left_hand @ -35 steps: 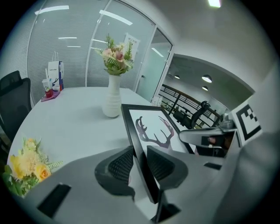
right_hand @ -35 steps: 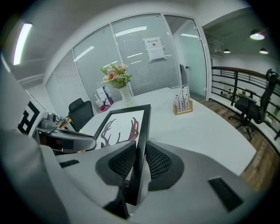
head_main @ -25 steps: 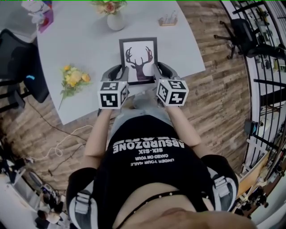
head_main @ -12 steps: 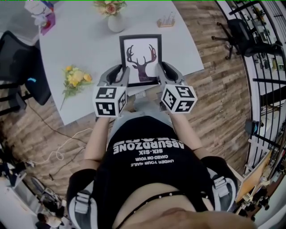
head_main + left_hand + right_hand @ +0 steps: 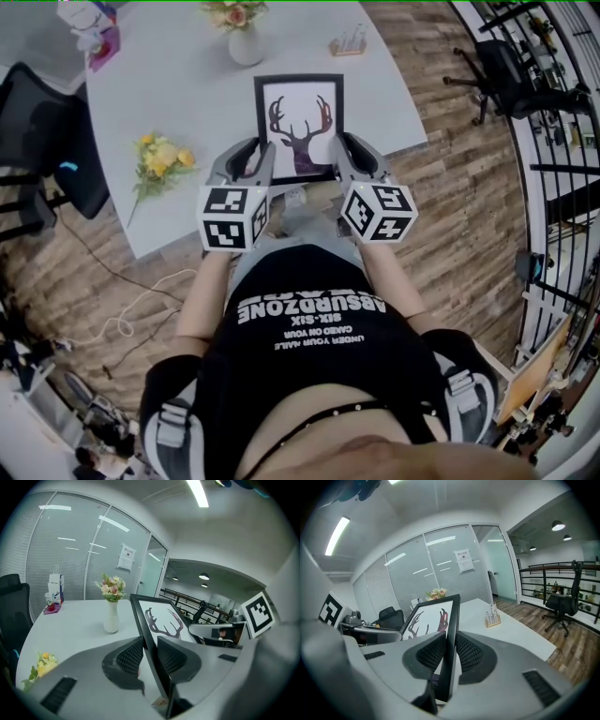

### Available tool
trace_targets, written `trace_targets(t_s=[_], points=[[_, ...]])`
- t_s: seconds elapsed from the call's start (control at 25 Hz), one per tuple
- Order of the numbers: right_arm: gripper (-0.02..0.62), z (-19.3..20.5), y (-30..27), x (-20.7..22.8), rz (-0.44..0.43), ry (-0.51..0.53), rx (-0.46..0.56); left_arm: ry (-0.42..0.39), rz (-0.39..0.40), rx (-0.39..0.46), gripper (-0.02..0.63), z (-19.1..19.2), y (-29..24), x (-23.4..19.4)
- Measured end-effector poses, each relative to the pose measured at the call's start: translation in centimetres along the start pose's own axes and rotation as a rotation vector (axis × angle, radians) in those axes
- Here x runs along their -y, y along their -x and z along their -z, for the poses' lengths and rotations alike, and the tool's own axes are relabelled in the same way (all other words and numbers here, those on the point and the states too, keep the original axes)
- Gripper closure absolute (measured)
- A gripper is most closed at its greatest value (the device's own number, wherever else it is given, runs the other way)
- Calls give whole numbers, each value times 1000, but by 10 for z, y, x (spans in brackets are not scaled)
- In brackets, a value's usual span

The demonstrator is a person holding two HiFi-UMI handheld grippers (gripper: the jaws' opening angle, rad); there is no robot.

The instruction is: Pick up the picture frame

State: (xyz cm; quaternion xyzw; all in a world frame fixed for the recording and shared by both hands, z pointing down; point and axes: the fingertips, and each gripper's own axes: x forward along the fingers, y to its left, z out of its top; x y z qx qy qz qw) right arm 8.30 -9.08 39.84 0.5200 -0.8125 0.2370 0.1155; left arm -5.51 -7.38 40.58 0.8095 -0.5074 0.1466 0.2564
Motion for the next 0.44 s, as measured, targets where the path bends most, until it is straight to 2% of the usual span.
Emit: trace_targets(t_s=[0.44], points=[[514,10,11,-7,4,-9,-12,13,9,-6,500,9,10,2]])
